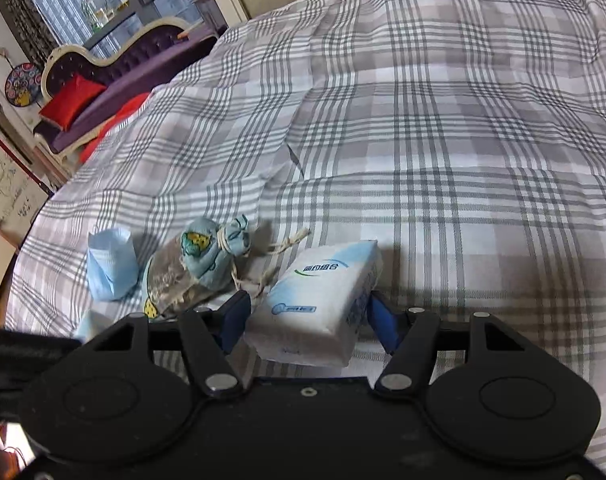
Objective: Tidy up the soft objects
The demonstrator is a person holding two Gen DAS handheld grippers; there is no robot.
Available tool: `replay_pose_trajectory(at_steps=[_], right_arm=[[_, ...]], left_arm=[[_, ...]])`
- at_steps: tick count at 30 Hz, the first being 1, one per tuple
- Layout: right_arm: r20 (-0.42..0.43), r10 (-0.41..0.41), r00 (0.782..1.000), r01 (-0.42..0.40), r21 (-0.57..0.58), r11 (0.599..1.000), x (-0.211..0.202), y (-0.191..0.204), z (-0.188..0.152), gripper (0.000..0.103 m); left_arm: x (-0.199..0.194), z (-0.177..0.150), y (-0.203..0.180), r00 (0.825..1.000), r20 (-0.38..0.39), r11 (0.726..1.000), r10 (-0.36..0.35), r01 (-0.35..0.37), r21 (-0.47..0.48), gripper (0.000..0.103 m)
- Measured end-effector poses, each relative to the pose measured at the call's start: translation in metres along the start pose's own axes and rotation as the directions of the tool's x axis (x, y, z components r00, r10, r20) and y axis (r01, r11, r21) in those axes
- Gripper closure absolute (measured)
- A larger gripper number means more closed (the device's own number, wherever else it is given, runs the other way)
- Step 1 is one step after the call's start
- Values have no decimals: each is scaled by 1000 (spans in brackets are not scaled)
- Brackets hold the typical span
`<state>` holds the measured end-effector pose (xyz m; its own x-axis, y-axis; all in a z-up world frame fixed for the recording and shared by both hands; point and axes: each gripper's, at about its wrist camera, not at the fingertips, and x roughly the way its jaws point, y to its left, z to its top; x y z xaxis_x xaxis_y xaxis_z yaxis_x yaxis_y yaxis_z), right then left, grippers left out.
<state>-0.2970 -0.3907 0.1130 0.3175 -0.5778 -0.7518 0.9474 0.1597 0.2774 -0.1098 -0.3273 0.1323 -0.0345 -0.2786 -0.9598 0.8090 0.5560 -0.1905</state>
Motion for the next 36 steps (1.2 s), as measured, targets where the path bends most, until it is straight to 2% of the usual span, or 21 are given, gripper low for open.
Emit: replay_pose_trajectory(at_steps=[4, 11, 18, 24, 30, 36], right_arm=[[25, 10, 1000, -10, -15, 1000, -3, 2, -2, 40], [42, 43, 998, -41, -43, 998, -3, 9, -8, 41], [68, 86, 994, -83, -46, 995, -7, 11, -13, 43], [94, 84, 992, -79, -54, 995, -7, 14, -17, 44], [177, 85, 980, -64, -120, 991, -27, 28, -19, 44], [153, 138, 979, -116, -141, 983, -60, 40, -22, 44]], left_arm=[[-20, -13, 5, 999, 8, 999, -32, 32, 4, 48], [-53, -45, 33, 999, 31, 999, -34, 34, -11, 48], [-86, -91, 83, 998, 49, 997, -29, 33, -73, 48], [-106, -132, 135, 997, 76, 989, -5, 16, -147, 48], [-112, -166, 188, 995, 93, 971, 33, -10, -240, 48], [-109, -191, 236, 994, 97, 943, 49, -14, -333, 48]])
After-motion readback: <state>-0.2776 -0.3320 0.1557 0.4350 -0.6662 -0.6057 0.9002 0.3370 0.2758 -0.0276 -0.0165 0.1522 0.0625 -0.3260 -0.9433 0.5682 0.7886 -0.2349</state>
